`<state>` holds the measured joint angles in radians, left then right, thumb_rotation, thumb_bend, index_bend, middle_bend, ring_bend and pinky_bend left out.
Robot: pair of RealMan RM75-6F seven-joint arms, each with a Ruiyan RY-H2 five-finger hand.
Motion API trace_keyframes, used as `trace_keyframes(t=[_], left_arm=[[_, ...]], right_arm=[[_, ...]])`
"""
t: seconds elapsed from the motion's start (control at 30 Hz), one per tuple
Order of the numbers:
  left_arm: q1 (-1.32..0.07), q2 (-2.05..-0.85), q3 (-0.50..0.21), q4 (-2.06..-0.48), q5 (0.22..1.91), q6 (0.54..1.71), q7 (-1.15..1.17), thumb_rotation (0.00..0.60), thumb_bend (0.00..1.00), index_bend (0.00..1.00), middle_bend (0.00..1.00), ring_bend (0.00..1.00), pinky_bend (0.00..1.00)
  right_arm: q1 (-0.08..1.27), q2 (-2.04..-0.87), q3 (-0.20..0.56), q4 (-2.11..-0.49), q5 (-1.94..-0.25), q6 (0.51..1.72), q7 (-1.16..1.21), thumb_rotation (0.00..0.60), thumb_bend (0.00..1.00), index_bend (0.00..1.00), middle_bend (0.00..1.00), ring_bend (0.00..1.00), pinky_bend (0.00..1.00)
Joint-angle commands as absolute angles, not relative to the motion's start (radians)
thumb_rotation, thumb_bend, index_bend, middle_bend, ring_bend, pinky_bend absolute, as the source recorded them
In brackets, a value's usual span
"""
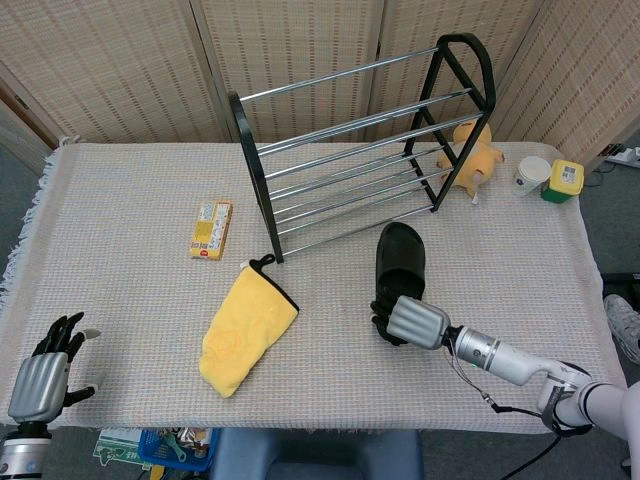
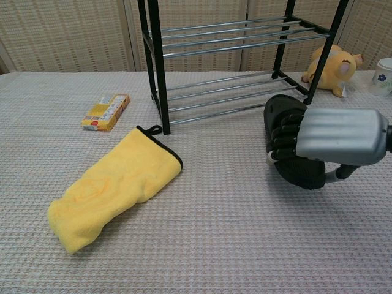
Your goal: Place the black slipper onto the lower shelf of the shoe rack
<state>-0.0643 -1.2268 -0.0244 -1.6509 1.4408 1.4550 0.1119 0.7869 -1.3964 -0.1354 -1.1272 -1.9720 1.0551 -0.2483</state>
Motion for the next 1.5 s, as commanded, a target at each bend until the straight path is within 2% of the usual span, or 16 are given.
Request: trace_keyframes(t=[0.03, 0.4, 0.57, 1.07, 1.5], left_arm=[[-0.063, -1.226, -0.024, -1.655, 1.438, 1.455, 0.116, 0.6, 0.29, 0.3, 0.1, 0.04, 0.24], [-0.061, -1.224, -0.025, -1.67, 1.425, 1.454, 0.137, 0.6, 0.29, 0.3, 0.1, 0.04, 0.24], [-0.054, -1.222, -0.027, -1.676, 1.413, 1.46, 0.146, 0.6, 0.29, 0.3, 0.1, 0.04, 0.24], [-0.036, -1.22, -0.03, -1.696, 1.363, 1.461, 0.172, 0.6, 0.29, 0.3, 0.1, 0.04, 0.24], [-0.037, -1.216, -0.035, -1.704, 1.336, 1.447, 0.189, 0.6, 0.29, 0.3, 0.1, 0.04, 0.24]], right_arm=[[0.828, -1.384, -0.125, -1.127, -1.983, 1.038, -0.223, 0.6, 0.36, 0.45, 0.45, 0.23, 0.22], [0.993, -1.425, -0.119, -1.026, -2.043, 0.973, -0.137, 0.6, 0.35, 0.45, 0.45, 0.23, 0.22], [1.065, -1.491, -0.139, -0.895, -2.078, 0.963, -0.076, 0.6, 0.33, 0.45, 0.45, 0.23, 0.22], [1.212, -1.703, -0.229, -0.485, -2.136, 1.041, 0.169, 0.6, 0.3, 0.45, 0.44, 0.22, 0.22], [1.262, -1.812, -0.28, -0.302, -2.102, 0.991, 0.242, 0.6, 0.23, 0.45, 0.35, 0.12, 0.22]])
